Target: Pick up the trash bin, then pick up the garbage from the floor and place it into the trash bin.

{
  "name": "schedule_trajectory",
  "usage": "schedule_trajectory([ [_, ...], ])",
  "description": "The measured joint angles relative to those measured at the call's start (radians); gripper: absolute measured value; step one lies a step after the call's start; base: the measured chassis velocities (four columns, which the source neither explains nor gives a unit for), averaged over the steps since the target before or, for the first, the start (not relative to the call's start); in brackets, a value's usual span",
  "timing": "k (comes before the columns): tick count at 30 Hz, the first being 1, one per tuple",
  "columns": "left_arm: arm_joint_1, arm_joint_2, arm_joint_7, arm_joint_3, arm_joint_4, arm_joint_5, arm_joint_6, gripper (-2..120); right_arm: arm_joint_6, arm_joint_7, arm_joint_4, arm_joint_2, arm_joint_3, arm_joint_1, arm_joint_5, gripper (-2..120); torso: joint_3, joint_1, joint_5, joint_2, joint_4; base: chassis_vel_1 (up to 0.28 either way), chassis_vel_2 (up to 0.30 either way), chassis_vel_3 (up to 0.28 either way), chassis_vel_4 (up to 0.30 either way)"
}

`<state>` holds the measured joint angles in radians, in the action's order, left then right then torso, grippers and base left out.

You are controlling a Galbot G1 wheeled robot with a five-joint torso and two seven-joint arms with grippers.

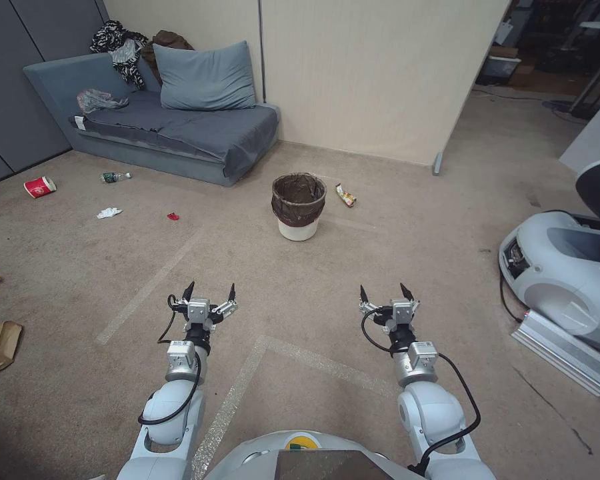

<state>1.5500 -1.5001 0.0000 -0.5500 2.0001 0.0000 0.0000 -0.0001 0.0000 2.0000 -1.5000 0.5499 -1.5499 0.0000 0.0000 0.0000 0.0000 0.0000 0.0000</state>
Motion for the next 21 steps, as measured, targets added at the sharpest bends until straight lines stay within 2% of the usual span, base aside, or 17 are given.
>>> schedule_trajectory([
  [14, 0.004, 0.001, -0.005, 0.002, 0.011, 0.002, 0.009, 100, 0.003, 0.001, 0.009, -0.005, 0.000, -0.009, -0.005, 100, 0.000, 0.000, -0.0001, 0.000, -0.0003, 0.000, 0.000, 0.000, 0.000],
  [15, 0.013, 0.004, -0.016, 0.008, 0.035, 0.010, 0.026, 100, 0.009, 0.003, 0.019, -0.009, 0.003, -0.018, -0.012, 100, 0.000, 0.000, -0.0003, 0.000, 0.0006, 0.000, 0.000, 0.000, 0.000],
  [17, 0.040, 0.014, -0.053, 0.021, 0.113, 0.037, 0.084, 100, 0.060, 0.019, 0.100, -0.050, 0.017, -0.096, -0.074, 100, 0.000, 0.000, 0.0001, 0.000, 0.0001, 0.000, 0.000, 0.000, 0.000],
  [18, 0.040, 0.014, -0.053, 0.021, 0.113, 0.037, 0.084, 100, 0.060, 0.019, 0.100, -0.050, 0.017, -0.096, -0.074, 100, 0.000, 0.000, 0.0001, 0.000, 0.0001, 0.000, 0.000, 0.000, 0.000],
  [21, 0.087, 0.032, -0.117, 0.051, 0.248, 0.083, 0.187, 100, 0.132, 0.043, 0.209, -0.104, 0.038, -0.203, -0.159, 100, 0.000, 0.000, -0.0008, 0.000, -0.0008, 0.000, 0.000, 0.000, 0.000],
])
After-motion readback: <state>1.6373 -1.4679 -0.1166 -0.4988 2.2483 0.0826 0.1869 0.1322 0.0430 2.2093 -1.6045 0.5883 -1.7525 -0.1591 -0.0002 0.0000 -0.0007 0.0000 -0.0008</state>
